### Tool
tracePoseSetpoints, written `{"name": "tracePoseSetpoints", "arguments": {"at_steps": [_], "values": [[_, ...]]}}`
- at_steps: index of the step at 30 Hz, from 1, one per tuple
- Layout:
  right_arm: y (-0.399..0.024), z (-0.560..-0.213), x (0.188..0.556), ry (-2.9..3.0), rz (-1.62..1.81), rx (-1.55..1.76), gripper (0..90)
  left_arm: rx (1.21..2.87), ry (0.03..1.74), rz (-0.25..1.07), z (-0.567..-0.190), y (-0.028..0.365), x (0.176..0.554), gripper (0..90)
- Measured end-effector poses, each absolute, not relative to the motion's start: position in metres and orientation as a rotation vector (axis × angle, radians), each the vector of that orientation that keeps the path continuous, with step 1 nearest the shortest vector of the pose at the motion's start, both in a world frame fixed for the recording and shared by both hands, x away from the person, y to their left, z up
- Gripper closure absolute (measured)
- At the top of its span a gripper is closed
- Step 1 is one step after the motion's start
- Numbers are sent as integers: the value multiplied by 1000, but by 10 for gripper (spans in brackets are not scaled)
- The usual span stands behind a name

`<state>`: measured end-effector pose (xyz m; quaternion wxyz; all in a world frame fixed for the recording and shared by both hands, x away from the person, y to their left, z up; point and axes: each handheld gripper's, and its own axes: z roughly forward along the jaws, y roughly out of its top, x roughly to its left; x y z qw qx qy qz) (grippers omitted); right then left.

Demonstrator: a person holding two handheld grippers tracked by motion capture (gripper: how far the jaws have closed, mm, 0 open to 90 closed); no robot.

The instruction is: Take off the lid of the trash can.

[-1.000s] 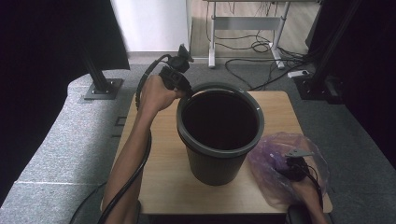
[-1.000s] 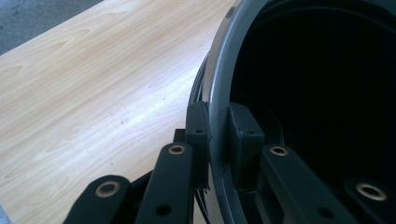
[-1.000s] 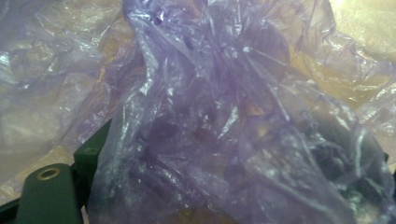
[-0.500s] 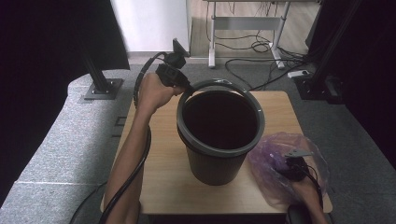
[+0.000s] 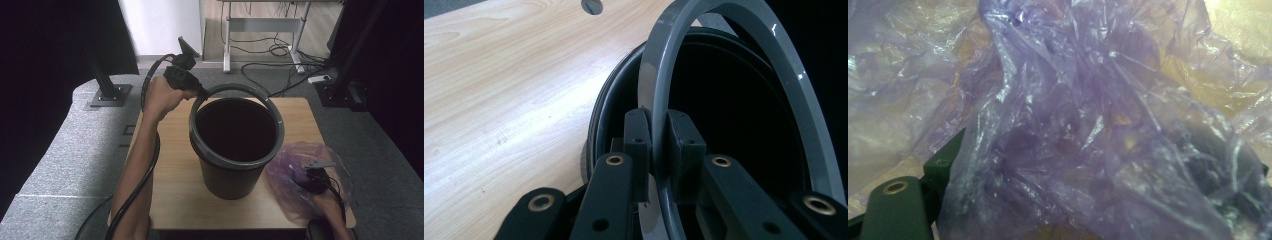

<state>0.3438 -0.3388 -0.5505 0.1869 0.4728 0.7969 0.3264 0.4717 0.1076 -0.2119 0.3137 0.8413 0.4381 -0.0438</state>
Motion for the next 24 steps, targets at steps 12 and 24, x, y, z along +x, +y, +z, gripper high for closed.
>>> {"name": "tracePoseSetpoints", "arguments": {"at_steps": [12,24], "values": [[-339,-550,344,2247,916,1330,147,2181,1138,-176,-207,112,471,809],[-342,-537,343,2239,967,1348,139,2202,1162,-161,-207,116,471,807]]}}
